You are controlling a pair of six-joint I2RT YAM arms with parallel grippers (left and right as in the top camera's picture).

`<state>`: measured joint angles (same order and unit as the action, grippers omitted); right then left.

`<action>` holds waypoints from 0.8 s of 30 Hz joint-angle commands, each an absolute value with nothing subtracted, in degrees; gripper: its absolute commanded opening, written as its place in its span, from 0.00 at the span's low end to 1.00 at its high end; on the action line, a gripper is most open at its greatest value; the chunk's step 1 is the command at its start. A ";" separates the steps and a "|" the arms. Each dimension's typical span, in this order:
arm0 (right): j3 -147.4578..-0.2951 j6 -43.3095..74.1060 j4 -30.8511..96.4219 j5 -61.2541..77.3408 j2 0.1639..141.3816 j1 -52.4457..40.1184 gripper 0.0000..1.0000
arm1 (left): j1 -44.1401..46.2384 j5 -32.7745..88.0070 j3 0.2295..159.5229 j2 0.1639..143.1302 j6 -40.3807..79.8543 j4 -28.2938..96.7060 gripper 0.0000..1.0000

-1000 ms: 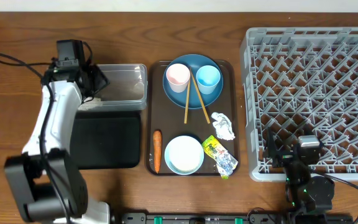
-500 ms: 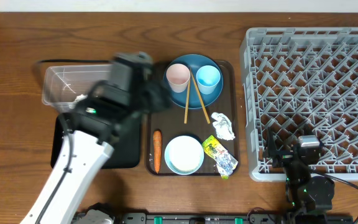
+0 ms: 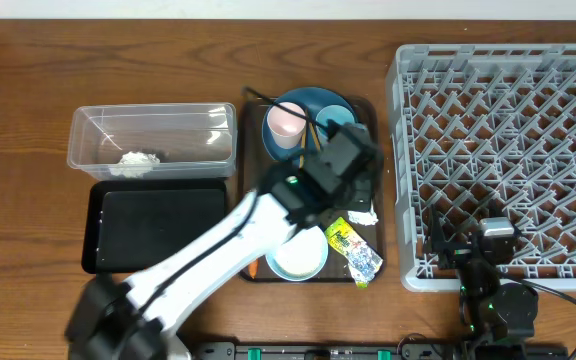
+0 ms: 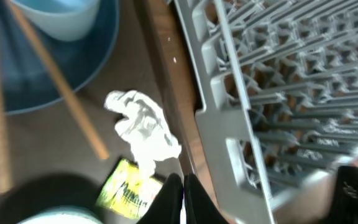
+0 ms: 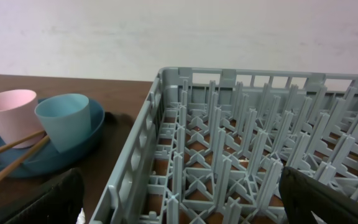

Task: Sort waste into correct bins and load items into the dishwasher rack
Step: 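Reach the left gripper to the second tissue beside the chopsticks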

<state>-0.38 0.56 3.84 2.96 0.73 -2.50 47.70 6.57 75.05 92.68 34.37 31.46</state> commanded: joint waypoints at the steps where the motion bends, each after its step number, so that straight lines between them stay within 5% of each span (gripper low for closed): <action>1: -0.32 0.12 4.08 2.81 0.64 -3.03 0.99 | 47.81 4.86 75.66 97.45 35.05 29.41 0.06; 24: -0.32 0.12 4.08 2.81 0.64 -3.03 0.99 | 47.55 -12.01 74.94 103.07 34.83 33.56 0.06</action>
